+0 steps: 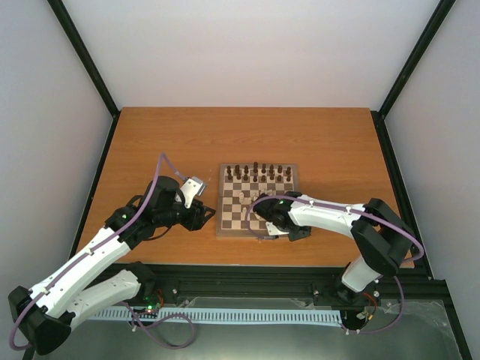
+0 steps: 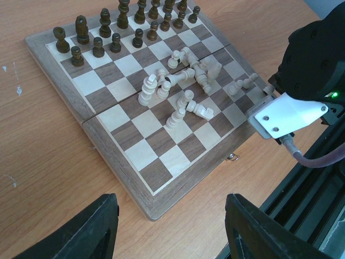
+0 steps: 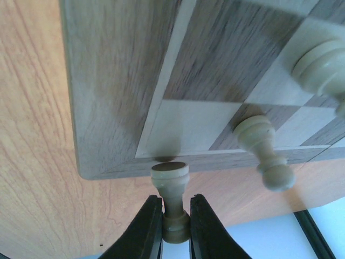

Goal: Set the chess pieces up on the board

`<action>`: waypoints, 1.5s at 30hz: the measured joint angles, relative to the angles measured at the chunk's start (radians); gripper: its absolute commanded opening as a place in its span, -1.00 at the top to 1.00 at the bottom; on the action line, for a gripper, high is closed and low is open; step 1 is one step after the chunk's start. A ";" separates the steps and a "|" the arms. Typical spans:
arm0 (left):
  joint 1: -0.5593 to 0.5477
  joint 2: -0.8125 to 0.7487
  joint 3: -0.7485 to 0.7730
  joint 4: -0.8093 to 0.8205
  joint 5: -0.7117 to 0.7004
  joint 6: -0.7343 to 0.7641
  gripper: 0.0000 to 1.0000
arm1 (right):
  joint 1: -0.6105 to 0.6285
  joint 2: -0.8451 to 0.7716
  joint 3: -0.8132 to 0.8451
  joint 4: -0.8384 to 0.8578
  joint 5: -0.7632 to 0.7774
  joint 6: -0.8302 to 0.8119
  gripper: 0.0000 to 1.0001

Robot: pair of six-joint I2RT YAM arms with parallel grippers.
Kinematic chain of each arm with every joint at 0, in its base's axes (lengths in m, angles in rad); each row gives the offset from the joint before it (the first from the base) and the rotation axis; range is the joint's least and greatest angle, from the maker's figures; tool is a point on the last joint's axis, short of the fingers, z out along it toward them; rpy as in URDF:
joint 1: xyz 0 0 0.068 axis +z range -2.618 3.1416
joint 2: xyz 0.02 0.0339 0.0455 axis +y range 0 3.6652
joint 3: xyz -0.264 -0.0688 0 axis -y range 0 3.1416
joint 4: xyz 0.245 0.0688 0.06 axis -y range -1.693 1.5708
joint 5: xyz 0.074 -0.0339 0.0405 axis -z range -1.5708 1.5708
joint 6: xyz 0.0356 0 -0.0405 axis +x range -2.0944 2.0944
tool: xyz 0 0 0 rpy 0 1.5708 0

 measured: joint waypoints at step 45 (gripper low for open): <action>0.000 -0.010 -0.003 0.000 0.019 0.000 -0.15 | -0.254 -0.277 0.028 0.105 -0.668 0.264 0.30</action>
